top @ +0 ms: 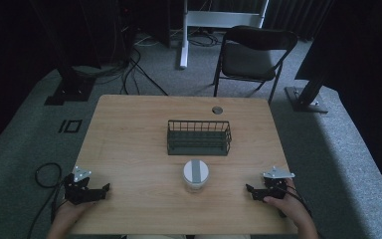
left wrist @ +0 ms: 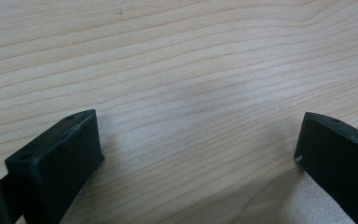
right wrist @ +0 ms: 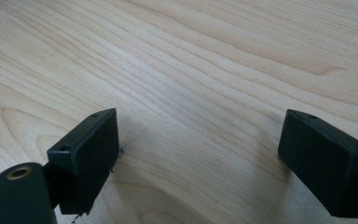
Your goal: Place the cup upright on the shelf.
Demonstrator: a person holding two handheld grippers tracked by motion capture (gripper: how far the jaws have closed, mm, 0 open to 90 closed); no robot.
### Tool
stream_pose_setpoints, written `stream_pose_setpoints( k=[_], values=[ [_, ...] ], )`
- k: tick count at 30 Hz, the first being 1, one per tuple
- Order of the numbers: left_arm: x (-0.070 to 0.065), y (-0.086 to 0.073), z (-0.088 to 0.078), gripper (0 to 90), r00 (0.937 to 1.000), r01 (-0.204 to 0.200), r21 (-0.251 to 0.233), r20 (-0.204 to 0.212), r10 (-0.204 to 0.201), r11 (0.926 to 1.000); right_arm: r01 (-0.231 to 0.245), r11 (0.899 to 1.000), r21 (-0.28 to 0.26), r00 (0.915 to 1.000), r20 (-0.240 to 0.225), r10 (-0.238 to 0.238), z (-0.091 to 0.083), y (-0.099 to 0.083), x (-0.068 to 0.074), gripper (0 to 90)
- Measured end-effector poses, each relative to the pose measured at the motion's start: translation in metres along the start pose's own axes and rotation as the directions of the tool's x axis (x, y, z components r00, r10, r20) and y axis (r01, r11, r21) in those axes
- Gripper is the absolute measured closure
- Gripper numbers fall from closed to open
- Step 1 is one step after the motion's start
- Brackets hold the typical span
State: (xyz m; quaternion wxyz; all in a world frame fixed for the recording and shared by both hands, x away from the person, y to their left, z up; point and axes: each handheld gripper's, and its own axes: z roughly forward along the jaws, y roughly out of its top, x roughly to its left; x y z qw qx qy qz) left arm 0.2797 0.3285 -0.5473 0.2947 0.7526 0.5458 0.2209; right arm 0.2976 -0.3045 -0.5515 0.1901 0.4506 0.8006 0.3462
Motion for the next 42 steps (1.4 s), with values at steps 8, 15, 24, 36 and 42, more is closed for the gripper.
stream_pose_setpoints(
  k=[8, 15, 24, 36, 42],
  values=[
    [-0.0007, -0.0003, -0.0001, 0.6, 0.9999, -0.009, -0.001, 0.009, 0.009, 1.0000, 0.000, 1.000, 0.001, 1.0000, 0.000, 0.000, 0.0002, 0.0002, 0.0002, 11.5],
    [-0.0009, -0.0003, 0.0000, 0.6, 0.9999, -0.009, -0.002, 0.010, 0.009, 1.0000, 0.002, 1.000, 0.001, 1.0000, 0.000, -0.002, 0.0006, 0.0004, 0.0001, 11.1],
    [-0.0009, -0.0003, -0.0001, 0.6, 0.9999, -0.009, -0.001, 0.009, 0.009, 1.0000, 0.007, 1.000, 0.000, 1.0000, -0.004, -0.007, 0.0014, 0.0010, 0.0001, 10.9],
    [-0.0009, -0.0003, -0.0001, 0.6, 0.9999, -0.010, -0.001, 0.010, 0.010, 1.0000, 0.007, 1.000, -0.003, 0.9999, -0.008, -0.007, 0.0018, 0.0017, 0.0010, 11.2],
    [-0.0009, -0.0003, 0.0000, 0.6, 0.9999, -0.010, -0.001, 0.011, 0.010, 1.0000, 0.003, 1.000, -0.021, 1.0000, -0.009, -0.003, -0.0007, 0.0064, 0.0018, 11.2]
  ],
)
